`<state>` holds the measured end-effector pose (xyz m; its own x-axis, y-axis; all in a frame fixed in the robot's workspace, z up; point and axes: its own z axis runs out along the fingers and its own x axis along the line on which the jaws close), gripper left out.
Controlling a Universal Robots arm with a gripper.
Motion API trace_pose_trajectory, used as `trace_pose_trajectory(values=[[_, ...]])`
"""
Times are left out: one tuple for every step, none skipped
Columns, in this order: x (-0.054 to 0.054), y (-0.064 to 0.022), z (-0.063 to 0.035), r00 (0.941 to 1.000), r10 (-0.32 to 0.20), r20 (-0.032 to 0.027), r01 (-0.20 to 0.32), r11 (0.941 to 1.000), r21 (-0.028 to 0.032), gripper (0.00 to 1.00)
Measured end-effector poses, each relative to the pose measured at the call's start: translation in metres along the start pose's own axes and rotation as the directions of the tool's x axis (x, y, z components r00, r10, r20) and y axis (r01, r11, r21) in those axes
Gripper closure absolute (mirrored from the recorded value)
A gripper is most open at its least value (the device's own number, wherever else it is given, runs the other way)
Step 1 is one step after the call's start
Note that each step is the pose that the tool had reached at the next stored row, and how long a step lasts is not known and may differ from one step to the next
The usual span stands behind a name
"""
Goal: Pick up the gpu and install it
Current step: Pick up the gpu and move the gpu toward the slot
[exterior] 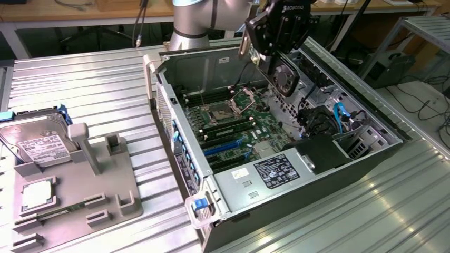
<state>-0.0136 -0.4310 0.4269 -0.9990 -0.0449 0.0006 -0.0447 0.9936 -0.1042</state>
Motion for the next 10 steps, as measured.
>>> trace_pose_trajectory(values=[[-0.0024,-0.0001,0.0001,1.0,0.0,0.0,0.0,1.0,0.0,0.72],[-0.005,-0.0002,0.0003,1.0,0.0,0.0001,0.0,1.0,-0.0001,0.72],[-0.0079,-0.0002,0.0007,1.0,0.0,0.0,0.0,1.0,0.0001,0.72],[-0.0079,-0.0003,0.0007,1.0,0.0,0.0,0.0,1.0,0.0001,0.72],[-0.0079,-0.0003,0.0008,1.0,0.0,0.0,0.0,1.0,0.0,0.72],[-0.0079,-0.0003,0.0008,1.0,0.0,0.0,0.0,1.0,0.0,0.72],[-0.0079,-0.0003,0.0008,1.0,0.0,0.0,0.0,1.0,0.0,0.72],[-0.0079,-0.0003,0.0008,1.0,0.0,0.0,0.0,1.0,0.0,0.72],[-0.0079,-0.0003,0.0008,1.0,0.0,0.0,0.0,1.0,0.0,0.72],[-0.0079,-0.0003,0.0008,1.0,0.0,0.0,0.0,1.0,0.0,0.72]])
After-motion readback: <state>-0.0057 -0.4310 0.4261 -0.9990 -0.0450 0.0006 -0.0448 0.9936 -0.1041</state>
